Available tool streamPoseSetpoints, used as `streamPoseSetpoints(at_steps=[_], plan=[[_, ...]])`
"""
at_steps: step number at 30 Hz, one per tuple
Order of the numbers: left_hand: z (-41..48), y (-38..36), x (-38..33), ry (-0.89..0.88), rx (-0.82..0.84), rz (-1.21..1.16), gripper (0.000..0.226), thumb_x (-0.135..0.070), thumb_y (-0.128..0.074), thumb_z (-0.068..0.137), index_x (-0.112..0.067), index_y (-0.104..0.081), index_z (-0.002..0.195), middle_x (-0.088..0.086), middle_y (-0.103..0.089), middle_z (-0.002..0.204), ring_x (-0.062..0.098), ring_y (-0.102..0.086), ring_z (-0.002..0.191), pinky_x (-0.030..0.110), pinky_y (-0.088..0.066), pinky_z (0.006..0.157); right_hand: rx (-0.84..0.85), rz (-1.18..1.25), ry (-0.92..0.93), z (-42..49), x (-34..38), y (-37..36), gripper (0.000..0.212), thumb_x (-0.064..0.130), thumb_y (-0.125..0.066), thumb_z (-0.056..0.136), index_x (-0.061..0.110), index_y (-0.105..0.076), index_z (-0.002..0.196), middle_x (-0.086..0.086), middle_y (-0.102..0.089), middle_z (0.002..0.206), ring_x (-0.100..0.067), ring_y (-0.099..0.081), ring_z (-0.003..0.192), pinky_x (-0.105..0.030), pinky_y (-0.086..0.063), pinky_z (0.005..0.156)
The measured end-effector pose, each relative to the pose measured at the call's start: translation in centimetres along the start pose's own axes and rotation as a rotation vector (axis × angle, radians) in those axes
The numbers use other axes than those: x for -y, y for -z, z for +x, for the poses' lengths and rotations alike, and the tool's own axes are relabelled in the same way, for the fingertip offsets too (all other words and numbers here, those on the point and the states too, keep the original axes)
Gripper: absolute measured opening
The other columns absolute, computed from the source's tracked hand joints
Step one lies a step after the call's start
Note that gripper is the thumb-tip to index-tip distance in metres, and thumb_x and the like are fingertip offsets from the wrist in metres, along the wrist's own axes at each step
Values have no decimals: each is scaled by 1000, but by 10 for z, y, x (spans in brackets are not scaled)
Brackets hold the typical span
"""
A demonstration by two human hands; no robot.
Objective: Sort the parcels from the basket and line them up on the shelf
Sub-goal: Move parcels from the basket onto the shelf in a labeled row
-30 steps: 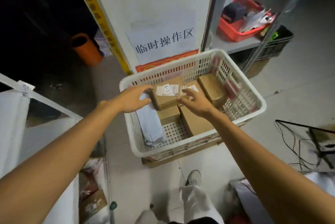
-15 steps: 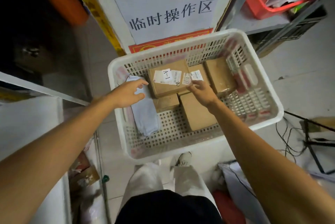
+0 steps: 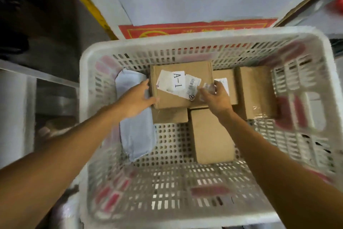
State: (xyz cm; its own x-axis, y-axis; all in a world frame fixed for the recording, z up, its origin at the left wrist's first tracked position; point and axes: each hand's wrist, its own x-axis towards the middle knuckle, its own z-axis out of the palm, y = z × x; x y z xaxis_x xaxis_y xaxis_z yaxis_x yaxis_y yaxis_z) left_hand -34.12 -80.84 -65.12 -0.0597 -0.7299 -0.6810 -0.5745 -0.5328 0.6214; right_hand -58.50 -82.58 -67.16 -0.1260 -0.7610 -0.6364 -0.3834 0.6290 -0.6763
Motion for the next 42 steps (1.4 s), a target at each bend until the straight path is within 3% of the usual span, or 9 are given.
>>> streamPoseSetpoints(at_steps=[4, 8, 13, 15, 20, 26, 29, 35, 42], plan=[[28, -28, 22, 30, -62, -167, 68, -56, -75, 63, -24, -60, 121, -5, -69, 114, 15, -65, 104, 45, -53, 93, -45, 79, 5, 20, -24, -13, 75, 63, -57, 84, 11, -46, 137, -5, -62, 126, -22, -60, 117, -42, -49, 100], [33, -47, 34, 59, -139, -314, 60, -55, -76, 58, -34, -61, 112, -11, -69, 112, 10, -63, 108, 36, -50, 96, 23, 163, 62, 29, -38, -10, 60, 50, -60, 90, 12, -49, 136, -3, -65, 124, -15, -63, 112, -37, -53, 96], [36, -47, 25, 121, -160, -423, 49, -19, -79, 75, -18, -59, 119, -3, -67, 111, 16, -63, 107, 38, -50, 96, 79, 154, 110, 33, -35, -4, 46, 42, -61, 93, 15, -56, 129, 0, -69, 116, -13, -66, 106, -33, -54, 94], [29, -50, 23, 150, -172, -446, 46, -16, -79, 75, -18, -59, 116, -1, -68, 110, 17, -64, 104, 37, -52, 93, 71, 182, 62, 25, -36, -4, 62, 53, -62, 86, 15, -53, 133, -1, -67, 120, -14, -65, 109, -37, -53, 97], [-9, -67, 38, 211, -75, -435, 44, -7, -81, 72, -19, -54, 104, -3, -65, 103, 16, -63, 98, 30, -53, 74, 110, 225, 18, -25, -66, 1, 39, 35, -61, 94, 16, -57, 128, -2, -69, 116, -18, -67, 107, -39, -55, 92], [-23, -80, 52, 183, -53, -468, 51, -11, -77, 76, -24, -50, 117, -11, -63, 107, 6, -60, 99, 24, -51, 77, 110, 331, -21, -42, -86, -4, 35, 30, -63, 93, 20, -57, 126, 0, -70, 115, -17, -67, 106, -34, -55, 90], [-29, -79, 48, 170, -74, -467, 51, -10, -76, 77, -24, -51, 119, -7, -64, 110, 13, -60, 105, 29, -50, 87, 135, 359, -36, -48, -82, -1, 28, 25, -60, 96, 22, -58, 123, 3, -70, 112, -12, -68, 101, -24, -56, 81], [-80, -68, 31, 157, -94, -427, 52, -14, -75, 80, -21, -50, 125, -2, -60, 117, 13, -60, 101, 22, -49, 76, 254, 266, -47, -90, -64, 15, 24, 25, -55, 98, 24, -52, 122, 13, -65, 97, 16, -62, 67, -3, -44, 50], [-143, -28, -5, 116, -230, -568, 68, -25, -74, 81, -34, -37, 138, -3, -52, 132, 20, -53, 117, 44, -49, 96, 385, 208, 55, -126, 23, 39, 48, 38, -64, 91, 30, -47, 135, 17, -65, 108, -5, -61, 93, -43, -51, 82]])
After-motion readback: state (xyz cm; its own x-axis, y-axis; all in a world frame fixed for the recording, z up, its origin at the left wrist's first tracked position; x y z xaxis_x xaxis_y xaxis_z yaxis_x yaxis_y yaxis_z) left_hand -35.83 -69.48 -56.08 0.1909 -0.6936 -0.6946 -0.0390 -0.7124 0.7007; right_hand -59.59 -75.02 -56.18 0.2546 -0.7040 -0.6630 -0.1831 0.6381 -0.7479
